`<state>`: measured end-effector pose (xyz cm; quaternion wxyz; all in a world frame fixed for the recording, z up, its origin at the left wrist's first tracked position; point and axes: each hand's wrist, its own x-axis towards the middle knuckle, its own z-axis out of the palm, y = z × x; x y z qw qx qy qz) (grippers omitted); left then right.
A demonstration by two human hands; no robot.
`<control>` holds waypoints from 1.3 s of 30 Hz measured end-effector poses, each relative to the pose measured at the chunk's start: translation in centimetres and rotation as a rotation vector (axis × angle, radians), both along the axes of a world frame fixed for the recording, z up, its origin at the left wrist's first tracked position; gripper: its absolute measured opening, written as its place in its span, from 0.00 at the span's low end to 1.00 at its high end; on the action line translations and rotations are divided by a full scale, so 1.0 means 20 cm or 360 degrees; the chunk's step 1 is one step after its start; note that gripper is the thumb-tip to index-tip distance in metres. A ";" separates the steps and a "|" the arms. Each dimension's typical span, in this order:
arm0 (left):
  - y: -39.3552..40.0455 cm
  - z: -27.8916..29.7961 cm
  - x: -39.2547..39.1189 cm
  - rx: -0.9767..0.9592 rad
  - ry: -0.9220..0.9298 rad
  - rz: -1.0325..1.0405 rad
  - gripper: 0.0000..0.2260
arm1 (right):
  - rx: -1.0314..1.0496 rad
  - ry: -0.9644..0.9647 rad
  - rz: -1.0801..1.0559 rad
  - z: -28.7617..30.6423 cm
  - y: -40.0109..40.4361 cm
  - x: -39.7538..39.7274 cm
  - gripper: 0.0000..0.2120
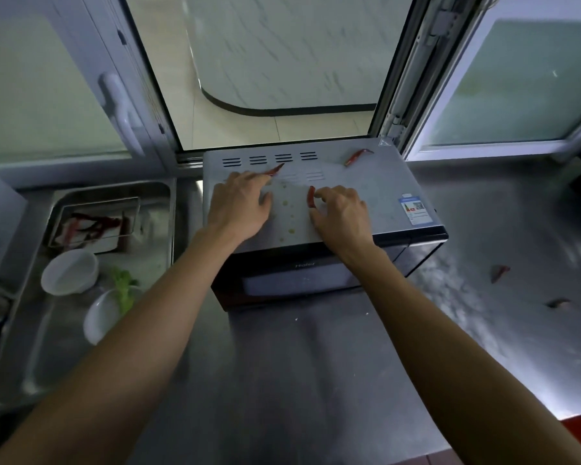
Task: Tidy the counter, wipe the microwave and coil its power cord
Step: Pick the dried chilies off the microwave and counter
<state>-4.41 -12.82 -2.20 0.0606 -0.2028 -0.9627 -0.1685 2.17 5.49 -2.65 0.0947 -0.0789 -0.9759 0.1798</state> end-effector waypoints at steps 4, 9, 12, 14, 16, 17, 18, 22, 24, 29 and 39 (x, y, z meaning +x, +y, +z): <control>0.09 -0.01 -0.10 -0.0079 -0.0017 0.0086 0.16 | 0.0041 0.0006 0.0053 -0.02 0.02 -0.08 0.09; 0.15 -0.03 -0.18 -0.0108 0.0008 0.0222 0.12 | 0.0084 0.0038 0.0183 -0.03 0.07 -0.16 0.09; 0.17 -0.03 -0.21 -0.0176 0.0017 0.0270 0.11 | 0.0094 0.0082 0.0271 -0.04 0.11 -0.18 0.10; 0.18 -0.03 -0.21 -0.0228 0.0020 0.0291 0.10 | 0.0119 0.0090 0.0305 -0.04 0.13 -0.19 0.10; 0.18 -0.02 -0.21 -0.0252 0.0023 0.0318 0.10 | 0.0124 0.0115 0.0342 -0.05 0.15 -0.21 0.11; 0.19 -0.02 -0.21 -0.0268 0.0014 0.0333 0.10 | 0.0136 0.0127 0.0357 -0.05 0.16 -0.21 0.12; 0.18 -0.02 -0.21 -0.0285 0.0004 0.0346 0.10 | 0.0155 0.0135 0.0370 -0.06 0.16 -0.22 0.12; 0.17 -0.03 -0.19 -0.0331 0.0044 0.0374 0.11 | 0.0204 0.0175 0.0386 -0.07 0.16 -0.22 0.11; 0.17 -0.03 -0.16 -0.0341 0.0090 0.0373 0.10 | 0.0208 0.0190 0.0372 -0.07 0.16 -0.21 0.11; 0.17 -0.04 -0.08 -0.0368 0.0168 0.0347 0.08 | 0.0172 0.0173 0.0403 -0.07 0.19 -0.20 0.12; 0.15 -0.01 0.14 -0.0204 0.0360 0.0343 0.08 | -0.0165 0.0535 0.0612 -0.06 0.17 -0.13 0.12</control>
